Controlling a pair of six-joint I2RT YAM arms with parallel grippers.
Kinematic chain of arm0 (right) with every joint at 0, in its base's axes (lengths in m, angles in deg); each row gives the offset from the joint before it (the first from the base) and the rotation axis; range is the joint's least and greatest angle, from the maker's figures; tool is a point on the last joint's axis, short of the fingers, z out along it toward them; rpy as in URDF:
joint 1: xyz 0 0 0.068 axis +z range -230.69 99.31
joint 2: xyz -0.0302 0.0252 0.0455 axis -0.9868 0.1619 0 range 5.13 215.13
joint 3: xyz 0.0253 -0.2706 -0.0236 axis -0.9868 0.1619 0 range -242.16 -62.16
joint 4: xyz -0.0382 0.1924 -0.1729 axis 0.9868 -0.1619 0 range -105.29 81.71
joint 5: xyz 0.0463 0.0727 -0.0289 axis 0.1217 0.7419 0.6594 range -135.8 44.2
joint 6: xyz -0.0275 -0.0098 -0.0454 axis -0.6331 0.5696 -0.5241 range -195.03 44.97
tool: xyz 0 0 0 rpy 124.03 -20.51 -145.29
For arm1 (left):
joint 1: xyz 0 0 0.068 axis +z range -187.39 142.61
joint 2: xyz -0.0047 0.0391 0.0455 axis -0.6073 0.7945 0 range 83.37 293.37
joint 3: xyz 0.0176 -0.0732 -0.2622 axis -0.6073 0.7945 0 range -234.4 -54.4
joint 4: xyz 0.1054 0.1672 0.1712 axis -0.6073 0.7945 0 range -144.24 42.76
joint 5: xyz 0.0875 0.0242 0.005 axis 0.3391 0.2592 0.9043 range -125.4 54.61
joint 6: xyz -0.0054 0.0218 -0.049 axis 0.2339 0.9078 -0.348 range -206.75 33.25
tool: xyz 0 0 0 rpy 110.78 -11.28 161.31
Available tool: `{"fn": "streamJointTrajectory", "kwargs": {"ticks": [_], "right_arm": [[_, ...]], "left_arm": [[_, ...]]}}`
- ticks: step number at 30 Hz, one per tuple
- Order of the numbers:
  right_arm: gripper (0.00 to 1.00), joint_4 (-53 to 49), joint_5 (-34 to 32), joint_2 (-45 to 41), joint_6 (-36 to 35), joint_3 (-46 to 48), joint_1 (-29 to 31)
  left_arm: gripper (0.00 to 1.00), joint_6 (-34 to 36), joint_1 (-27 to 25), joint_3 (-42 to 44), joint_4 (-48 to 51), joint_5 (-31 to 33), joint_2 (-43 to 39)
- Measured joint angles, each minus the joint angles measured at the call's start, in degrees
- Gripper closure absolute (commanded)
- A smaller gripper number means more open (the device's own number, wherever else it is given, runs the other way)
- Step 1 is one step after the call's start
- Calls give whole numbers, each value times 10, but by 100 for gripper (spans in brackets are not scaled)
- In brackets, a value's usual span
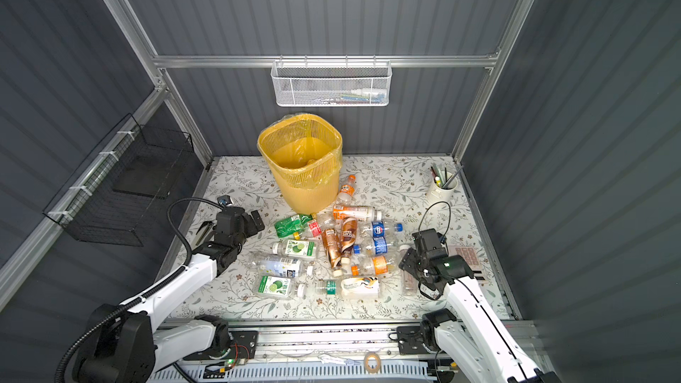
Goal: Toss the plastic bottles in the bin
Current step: 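Lower the right gripper into the pile and grasp the clear white-capped bottle, then lift the clear bottle with the right gripper, carry it over the bin, release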
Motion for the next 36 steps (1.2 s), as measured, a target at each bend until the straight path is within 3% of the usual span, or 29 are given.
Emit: {"fn": "streamJointTrajectory", "kwargs": {"ticks": [5,24,31,36], "right_arm": [[25,-5,-10,9,15,8,30],[57,51,-21,53,31,42,38],[63,69,-21,37,12,25,-13],[63,96,-1,20,-29,-79,-70]], "left_arm": [[1,-8,-2,0,-4,-9,10],[0,-8,-3,0,-5,-8,10],[1,-10,-3,0,-3,-4,8],[0,-19,-3,0,-3,2,1]]}}
